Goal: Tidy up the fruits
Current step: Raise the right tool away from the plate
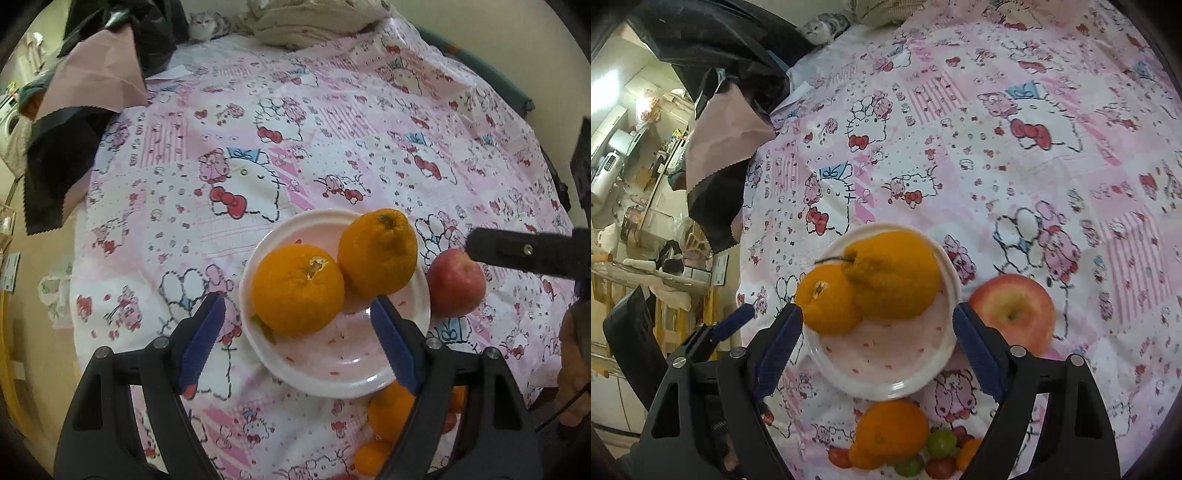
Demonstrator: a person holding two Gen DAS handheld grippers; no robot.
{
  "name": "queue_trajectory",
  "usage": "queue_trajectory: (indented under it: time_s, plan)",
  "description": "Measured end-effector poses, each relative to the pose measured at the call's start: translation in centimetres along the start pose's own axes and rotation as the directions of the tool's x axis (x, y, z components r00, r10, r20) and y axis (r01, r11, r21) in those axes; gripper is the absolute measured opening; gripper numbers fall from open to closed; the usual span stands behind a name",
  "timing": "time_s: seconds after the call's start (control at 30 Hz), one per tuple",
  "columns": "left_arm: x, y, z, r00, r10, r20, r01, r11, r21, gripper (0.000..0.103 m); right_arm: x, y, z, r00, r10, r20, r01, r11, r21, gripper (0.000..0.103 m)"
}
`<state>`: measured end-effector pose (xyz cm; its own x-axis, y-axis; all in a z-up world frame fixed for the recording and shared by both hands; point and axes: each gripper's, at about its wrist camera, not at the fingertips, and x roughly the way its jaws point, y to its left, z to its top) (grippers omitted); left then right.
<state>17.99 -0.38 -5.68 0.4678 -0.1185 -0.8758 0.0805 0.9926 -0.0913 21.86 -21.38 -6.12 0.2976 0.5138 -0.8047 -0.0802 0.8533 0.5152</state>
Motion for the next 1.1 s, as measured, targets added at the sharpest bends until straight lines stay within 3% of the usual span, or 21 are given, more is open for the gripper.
queue_trajectory:
  time_s: [0.57,1.1]
  plan:
    - [-5.9,1.1,-3.9,0.995,0.071,0.063,-0.065,0.994,-0.093,0.078,-5.8,-1.4,-6.0,0.997,-0.01,0.073,0.007,0.999,0.046,0.086]
    - [-8.6,1.6,-8.7,0.992,0.101,0.081,-0.09,0.987,-0.133,0.078,-7.5,-2.4,-10.5,0.996,-0.03,0.079,0.022,0.995,0.095,0.086]
